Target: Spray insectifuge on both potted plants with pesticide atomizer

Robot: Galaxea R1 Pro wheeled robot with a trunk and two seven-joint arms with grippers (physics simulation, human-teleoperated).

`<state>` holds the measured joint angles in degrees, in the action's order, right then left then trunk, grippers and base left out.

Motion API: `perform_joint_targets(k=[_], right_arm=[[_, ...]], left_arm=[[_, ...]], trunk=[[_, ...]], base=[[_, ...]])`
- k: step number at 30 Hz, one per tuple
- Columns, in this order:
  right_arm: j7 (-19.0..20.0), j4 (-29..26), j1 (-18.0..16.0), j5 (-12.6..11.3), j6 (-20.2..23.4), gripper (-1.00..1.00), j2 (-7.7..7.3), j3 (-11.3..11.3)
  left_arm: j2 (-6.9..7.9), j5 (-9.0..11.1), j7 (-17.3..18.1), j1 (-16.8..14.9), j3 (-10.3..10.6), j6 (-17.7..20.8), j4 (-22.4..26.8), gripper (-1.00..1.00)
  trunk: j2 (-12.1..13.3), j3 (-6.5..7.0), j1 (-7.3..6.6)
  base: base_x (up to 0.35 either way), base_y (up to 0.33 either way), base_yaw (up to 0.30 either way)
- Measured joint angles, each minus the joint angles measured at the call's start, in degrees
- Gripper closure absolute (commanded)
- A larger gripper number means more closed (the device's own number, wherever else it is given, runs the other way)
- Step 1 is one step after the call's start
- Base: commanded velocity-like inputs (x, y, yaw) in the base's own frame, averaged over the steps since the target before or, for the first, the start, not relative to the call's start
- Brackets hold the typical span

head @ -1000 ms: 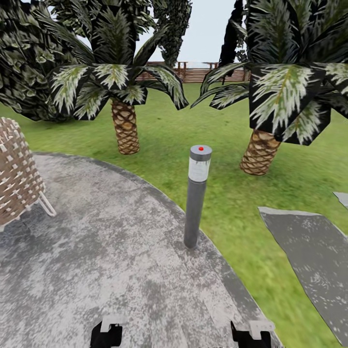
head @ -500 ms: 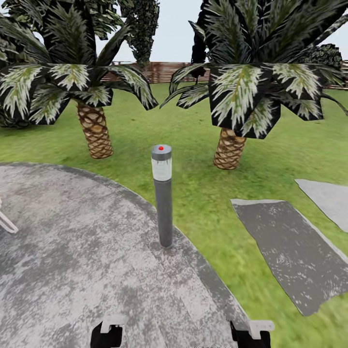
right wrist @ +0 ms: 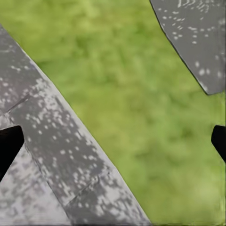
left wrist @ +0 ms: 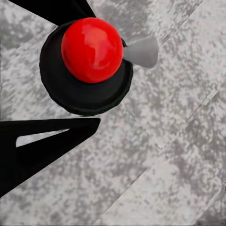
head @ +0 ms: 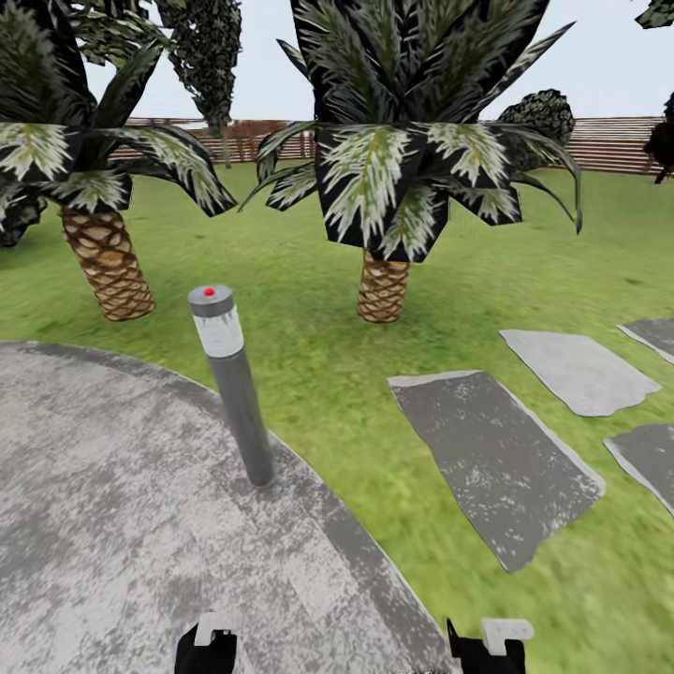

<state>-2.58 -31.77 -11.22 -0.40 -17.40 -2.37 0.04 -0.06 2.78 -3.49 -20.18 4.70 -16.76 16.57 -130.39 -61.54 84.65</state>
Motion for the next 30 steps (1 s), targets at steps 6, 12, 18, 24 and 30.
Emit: perform_joint_targets(k=[6, 12, 18, 24, 30], right_arm=[[0.0, 0.05, 0.0, -0.03, 0.0, -1.0, -0.02, 0.0], [0.04, -0.03, 0.0, -0.08, 0.0, -1.0, -0.14, 0.03], [0.05, 0.17, 0.0, -0.08, 0.0, -1.0, -0.17, 0.03], [0.08, 0.25, 0.0, -0.07, 0.03, -1.0, -0.18, 0.08], [0.08, 0.28, 0.0, -0.06, 0.0, -1.0, -0.18, 0.1]], left_arm=[[0.01, -0.06, 0.02, 0.0, 0.0, 0.0, -0.01, 1.0], [0.01, -0.12, -0.02, 0.0, 0.0, 0.0, -0.05, 1.0], [0.03, -0.14, -0.04, 0.0, 0.0, 0.0, -0.08, 1.0], [0.03, -0.09, -0.06, 0.0, -0.08, 0.01, -0.09, 1.0], [0.03, -0.07, -0.06, -0.01, -0.1, 0.1, -0.08, 1.0]], trunk=[[0.0, 0.0, 0.0], [0.0, 0.0, 0.0], [0.0, 0.0, -0.02], [0.0, 0.0, -0.02], [0.0, 0.0, 0.0]], base=[[0.0, -0.242, -0.297], [0.014, -0.211, -0.297], [0.119, -0.21, -0.297], [0.18, -0.182, -0.297], [0.06, -0.035, -0.298]])
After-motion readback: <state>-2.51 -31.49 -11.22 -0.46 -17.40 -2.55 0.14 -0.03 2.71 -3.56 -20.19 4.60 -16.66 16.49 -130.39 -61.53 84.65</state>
